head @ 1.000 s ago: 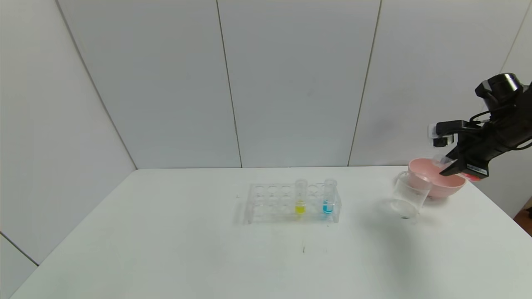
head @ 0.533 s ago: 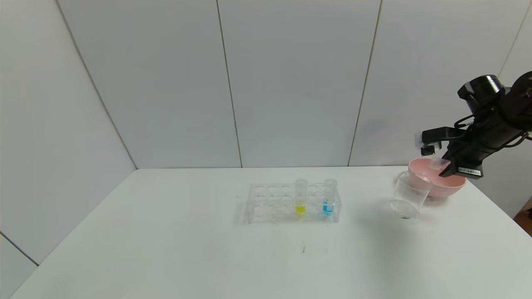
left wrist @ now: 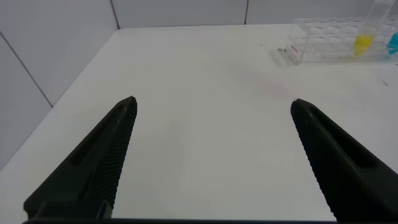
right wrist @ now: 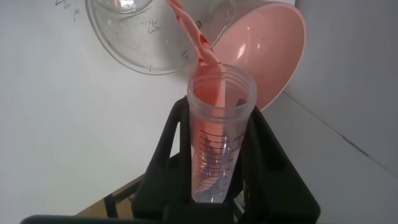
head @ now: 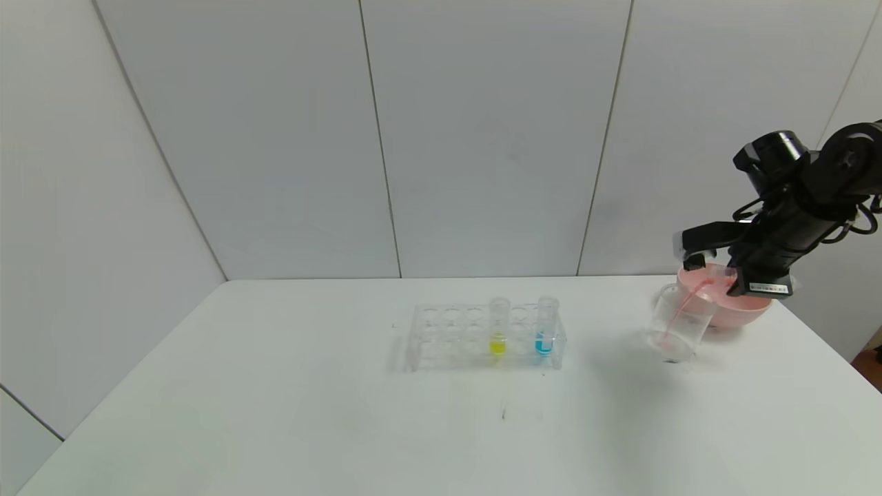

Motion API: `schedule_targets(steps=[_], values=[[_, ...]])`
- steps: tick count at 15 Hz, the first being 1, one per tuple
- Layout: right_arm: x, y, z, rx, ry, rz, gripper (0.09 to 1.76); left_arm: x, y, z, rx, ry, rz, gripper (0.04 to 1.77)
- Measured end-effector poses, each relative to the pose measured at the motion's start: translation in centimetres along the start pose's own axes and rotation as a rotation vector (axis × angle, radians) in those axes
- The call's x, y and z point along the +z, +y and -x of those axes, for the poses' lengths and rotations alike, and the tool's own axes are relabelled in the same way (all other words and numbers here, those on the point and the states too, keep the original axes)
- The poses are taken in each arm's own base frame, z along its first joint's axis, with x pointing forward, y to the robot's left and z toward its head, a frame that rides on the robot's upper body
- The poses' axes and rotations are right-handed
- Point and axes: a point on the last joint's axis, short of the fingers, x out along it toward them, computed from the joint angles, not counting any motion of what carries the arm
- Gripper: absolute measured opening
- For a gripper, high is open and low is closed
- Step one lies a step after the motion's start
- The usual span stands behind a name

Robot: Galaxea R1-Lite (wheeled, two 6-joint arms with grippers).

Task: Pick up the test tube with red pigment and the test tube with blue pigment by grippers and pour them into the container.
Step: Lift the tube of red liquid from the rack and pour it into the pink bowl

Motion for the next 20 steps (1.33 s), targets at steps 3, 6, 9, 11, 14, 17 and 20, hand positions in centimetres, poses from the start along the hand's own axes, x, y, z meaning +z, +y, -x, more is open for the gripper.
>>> schedule_targets(steps=[3, 6, 9, 11, 14, 17, 20], values=[[0.5, -0.1, -0.5, -0.014, 0.026, 0.011, 0.52, 0.0, 0.0, 0.0, 0.0, 0.0, 0.0, 1.76], [0.8, 0.1, -0.9, -0.017, 0.062, 0.033, 0.52, 0.0, 0.0, 0.0, 0.0, 0.0, 0.0, 1.76], [1.3, 0.2, -0.9, -0.023, 0.088, 0.066, 0.52, 0.0, 0.0, 0.0, 0.0, 0.0, 0.0, 1.76], [1.6, 0.3, -0.8, -0.038, 0.13, 0.1, 0.52, 0.0, 0.0, 0.0, 0.0, 0.0, 0.0, 1.76], [2.1, 0.2, -0.5, -0.068, 0.163, 0.127, 0.52, 0.0, 0.0, 0.0, 0.0, 0.0, 0.0, 1.76], [2.4, 0.3, -0.3, -0.071, 0.166, 0.132, 0.52, 0.0, 0.0, 0.0, 0.0, 0.0, 0.0, 1.76], [2.6, 0.3, 0.2, -0.086, 0.189, 0.15, 0.52, 0.0, 0.0, 0.0, 0.0, 0.0, 0.0, 1.76]])
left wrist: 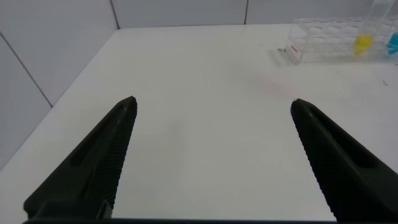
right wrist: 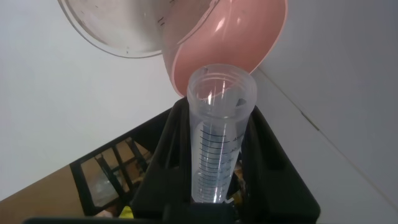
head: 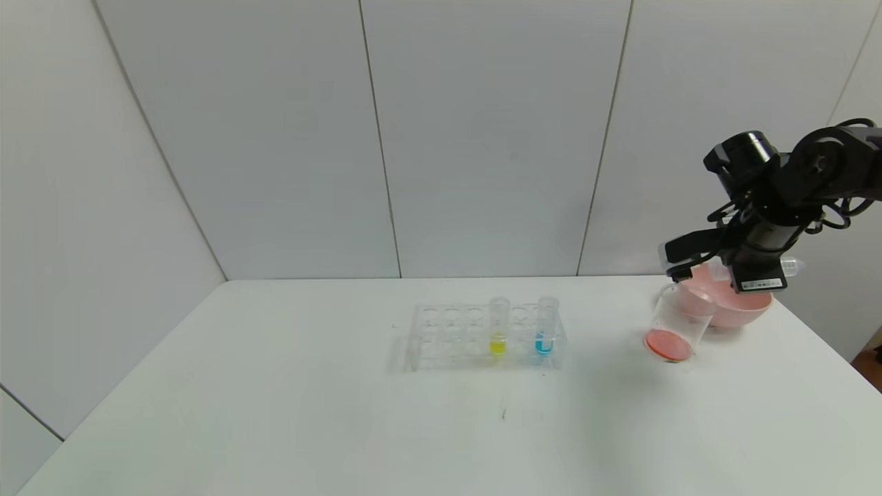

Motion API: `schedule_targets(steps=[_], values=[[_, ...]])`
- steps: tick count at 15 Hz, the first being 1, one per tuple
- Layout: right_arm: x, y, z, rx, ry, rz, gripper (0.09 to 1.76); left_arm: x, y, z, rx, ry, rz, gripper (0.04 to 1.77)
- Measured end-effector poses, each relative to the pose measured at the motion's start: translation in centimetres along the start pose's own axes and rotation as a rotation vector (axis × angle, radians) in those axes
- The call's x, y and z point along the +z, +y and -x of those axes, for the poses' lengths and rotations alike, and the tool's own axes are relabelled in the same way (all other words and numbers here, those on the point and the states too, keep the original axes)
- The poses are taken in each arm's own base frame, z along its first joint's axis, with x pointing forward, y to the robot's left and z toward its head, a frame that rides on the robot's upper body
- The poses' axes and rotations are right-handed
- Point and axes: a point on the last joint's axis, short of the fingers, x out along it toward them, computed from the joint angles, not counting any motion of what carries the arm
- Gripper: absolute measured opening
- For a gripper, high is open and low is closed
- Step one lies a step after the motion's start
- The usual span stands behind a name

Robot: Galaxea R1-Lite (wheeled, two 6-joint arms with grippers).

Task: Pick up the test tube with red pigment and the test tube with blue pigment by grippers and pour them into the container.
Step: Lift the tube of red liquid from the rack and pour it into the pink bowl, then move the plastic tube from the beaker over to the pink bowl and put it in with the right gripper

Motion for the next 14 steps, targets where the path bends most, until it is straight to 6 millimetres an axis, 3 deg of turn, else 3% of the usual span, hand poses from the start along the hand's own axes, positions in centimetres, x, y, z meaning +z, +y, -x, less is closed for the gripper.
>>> schedule_targets(steps=[4, 12, 14], values=[[-0.5, -0.2, 0.8, -0.016, -0.061, -0.031, 0.52, 0.0, 0.0, 0.0, 0.0, 0.0, 0.0, 1.76], [-4.4, -0.4, 2.1, 0.146, -0.671, -0.47, 0.52, 0.0, 0.0, 0.0, 0.0, 0.0, 0.0, 1.76], [-5.4, 0.0, 2.3, 0.192, -0.754, -0.578, 0.52, 0.0, 0.0, 0.0, 0.0, 0.0, 0.0, 1.76]])
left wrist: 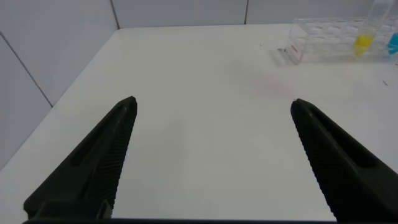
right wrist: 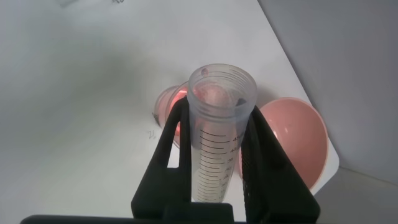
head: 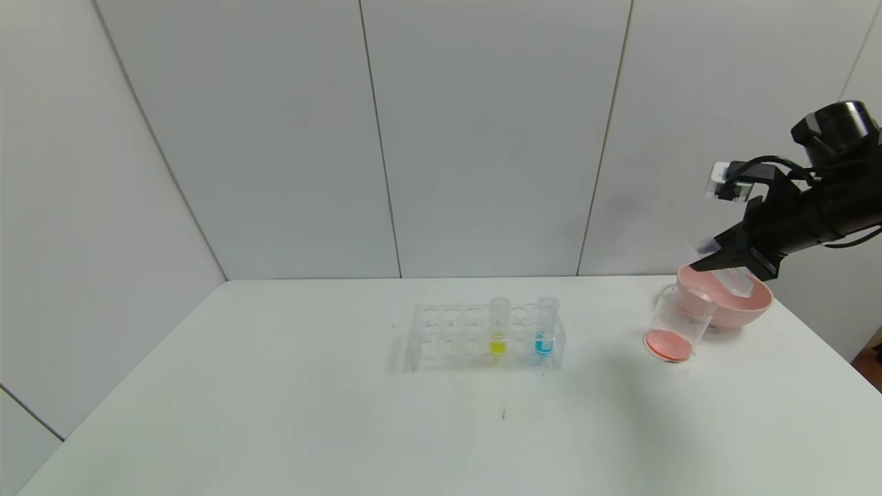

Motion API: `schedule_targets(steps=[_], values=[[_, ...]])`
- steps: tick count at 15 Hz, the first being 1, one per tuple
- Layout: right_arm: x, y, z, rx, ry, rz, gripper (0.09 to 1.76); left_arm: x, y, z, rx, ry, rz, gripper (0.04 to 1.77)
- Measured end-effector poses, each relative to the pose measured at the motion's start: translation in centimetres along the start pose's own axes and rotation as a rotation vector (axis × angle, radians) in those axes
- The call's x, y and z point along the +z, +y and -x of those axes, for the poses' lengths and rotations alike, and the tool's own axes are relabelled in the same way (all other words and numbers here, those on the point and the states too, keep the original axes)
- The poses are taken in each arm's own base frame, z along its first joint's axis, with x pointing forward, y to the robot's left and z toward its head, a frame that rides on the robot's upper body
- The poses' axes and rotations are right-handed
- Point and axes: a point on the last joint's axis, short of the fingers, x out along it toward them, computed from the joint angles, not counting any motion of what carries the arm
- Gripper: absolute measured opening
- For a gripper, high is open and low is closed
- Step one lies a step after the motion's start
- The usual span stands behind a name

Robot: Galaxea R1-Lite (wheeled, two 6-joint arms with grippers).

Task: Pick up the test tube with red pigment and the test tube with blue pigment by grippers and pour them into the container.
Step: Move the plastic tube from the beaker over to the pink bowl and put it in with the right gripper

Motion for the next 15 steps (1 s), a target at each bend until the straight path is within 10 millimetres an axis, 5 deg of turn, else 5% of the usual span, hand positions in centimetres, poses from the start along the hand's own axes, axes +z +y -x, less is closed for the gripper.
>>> schedule_targets(steps=[10, 15], values=[[-4.1, 0.4, 0.8, -0.298, -0.558, -0.389, 0.52, 0.0, 0.0, 0.0, 0.0, 0.0, 0.0, 1.76], [-8.0, 1.5, -0.3, -0.385, -0.652, -0.455, 0.52, 0.0, 0.0, 0.0, 0.0, 0.0, 0.0, 1.76]])
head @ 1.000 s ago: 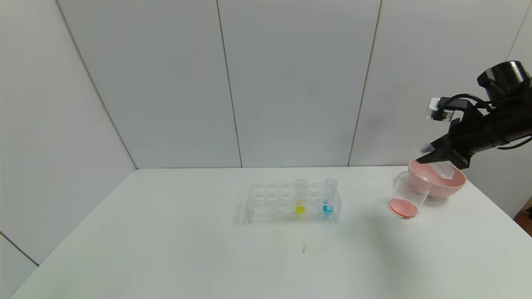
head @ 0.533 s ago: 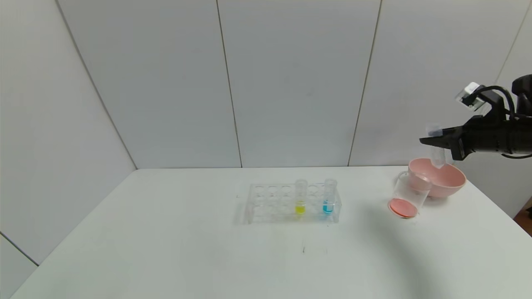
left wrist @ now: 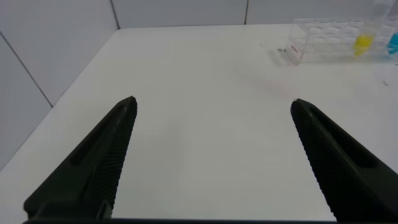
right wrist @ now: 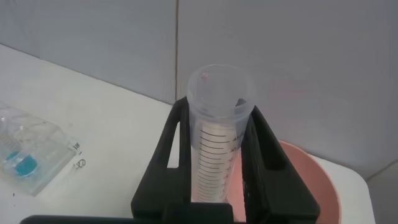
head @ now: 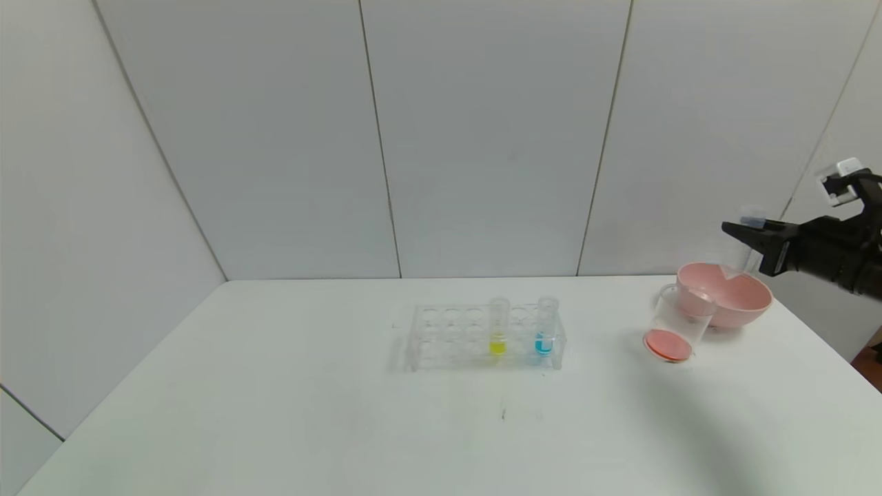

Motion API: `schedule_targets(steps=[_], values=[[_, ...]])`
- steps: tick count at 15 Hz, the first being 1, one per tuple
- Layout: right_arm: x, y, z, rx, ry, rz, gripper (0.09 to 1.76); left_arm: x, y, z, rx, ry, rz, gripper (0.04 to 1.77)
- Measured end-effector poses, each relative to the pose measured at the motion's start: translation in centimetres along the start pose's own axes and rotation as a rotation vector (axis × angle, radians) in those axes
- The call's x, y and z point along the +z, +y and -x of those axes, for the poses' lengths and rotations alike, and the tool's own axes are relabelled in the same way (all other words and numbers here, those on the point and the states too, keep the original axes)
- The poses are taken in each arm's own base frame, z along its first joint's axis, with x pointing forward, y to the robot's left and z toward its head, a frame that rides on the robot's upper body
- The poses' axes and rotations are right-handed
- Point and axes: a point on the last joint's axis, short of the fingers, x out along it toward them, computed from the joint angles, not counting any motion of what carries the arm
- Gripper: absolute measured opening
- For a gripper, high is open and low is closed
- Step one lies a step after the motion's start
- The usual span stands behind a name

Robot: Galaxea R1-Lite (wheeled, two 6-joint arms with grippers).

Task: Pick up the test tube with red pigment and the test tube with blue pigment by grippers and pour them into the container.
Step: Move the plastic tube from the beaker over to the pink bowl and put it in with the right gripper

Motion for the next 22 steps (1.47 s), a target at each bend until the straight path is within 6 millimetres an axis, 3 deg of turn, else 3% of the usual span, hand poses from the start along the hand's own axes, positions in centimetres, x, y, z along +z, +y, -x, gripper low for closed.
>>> schedule_targets(steps=[7, 14, 19, 22], values=[[-2.8, -3.5, -1.8, -0.069, 0.033, -0.052, 0.52, 0.0, 0.0, 0.0, 0.0, 0.0, 0.0, 1.76], [-6.3, -8.7, -6.9, -0.241, 0.025, -0.082, 0.52, 0.0, 0.0, 0.0, 0.0, 0.0, 0.0, 1.76], [-8.4, -9.4, -8.1, -0.25, 0.046, -0.096, 0.52, 0.0, 0.0, 0.0, 0.0, 0.0, 0.0, 1.76], [-8.8, -9.2, -8.4, -0.245, 0.051, -0.099, 0.91, 0.0, 0.0, 0.0, 0.0, 0.0, 0.0, 1.76]])
